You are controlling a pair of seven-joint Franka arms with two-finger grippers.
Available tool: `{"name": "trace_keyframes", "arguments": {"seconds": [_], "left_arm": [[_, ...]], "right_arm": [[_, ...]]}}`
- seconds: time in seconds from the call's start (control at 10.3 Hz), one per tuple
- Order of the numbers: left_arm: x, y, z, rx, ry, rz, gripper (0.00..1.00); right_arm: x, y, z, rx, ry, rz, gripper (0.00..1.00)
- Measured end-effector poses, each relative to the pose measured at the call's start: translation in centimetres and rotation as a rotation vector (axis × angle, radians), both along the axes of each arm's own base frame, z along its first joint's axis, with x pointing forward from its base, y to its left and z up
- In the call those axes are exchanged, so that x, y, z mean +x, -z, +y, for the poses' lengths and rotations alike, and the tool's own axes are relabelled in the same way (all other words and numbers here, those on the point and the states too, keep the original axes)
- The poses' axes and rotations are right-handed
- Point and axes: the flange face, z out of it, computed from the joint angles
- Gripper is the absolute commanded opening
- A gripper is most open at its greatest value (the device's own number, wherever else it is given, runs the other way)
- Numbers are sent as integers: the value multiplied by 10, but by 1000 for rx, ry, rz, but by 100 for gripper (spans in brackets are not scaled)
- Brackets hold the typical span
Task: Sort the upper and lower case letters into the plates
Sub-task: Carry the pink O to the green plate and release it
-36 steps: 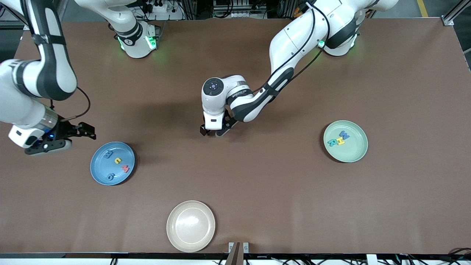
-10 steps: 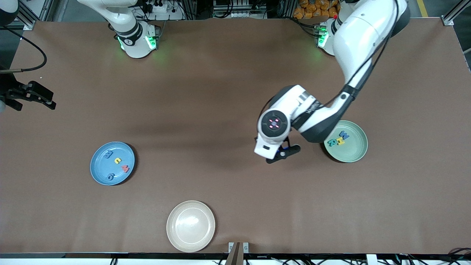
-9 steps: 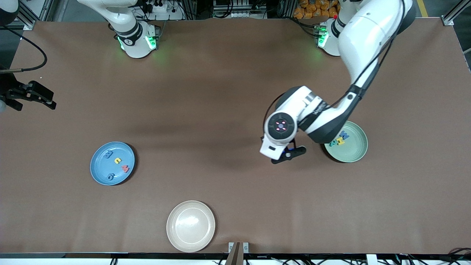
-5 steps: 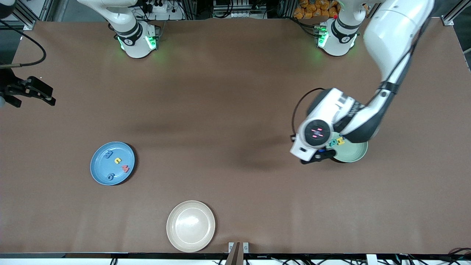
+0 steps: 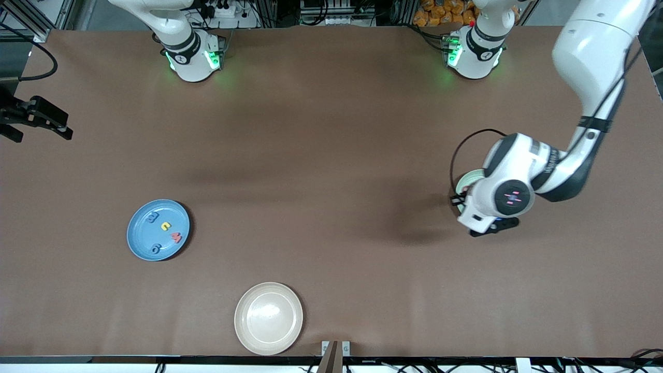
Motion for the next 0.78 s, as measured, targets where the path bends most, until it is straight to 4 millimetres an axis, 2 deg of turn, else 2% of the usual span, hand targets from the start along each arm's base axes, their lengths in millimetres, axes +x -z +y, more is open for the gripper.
{"name": "trace_keyframes", "arguments": {"seconds": [0.1, 0.19, 0.29, 0.39, 0.49, 0.78], "left_arm": [[1, 9, 27, -24, 1, -2, 0], [-1, 16, 41, -37, -5, -4, 0], [-3, 21, 47, -42, -11, -5, 29], [-4, 22, 47, -43, -10, -4, 52], [-4, 21, 45, -44, -8, -6, 100], [-3, 17, 41, -47, -2, -15, 100]], "right_arm": [[0, 0, 0, 0, 0, 1, 100], [0, 0, 0, 0, 0, 3, 100], [0, 1, 1, 0, -1, 5, 100], [0, 2, 3, 0, -5, 7, 100], [0, 2, 4, 0, -6, 9, 100], [1, 8, 4, 1, -6, 30, 100]]}}
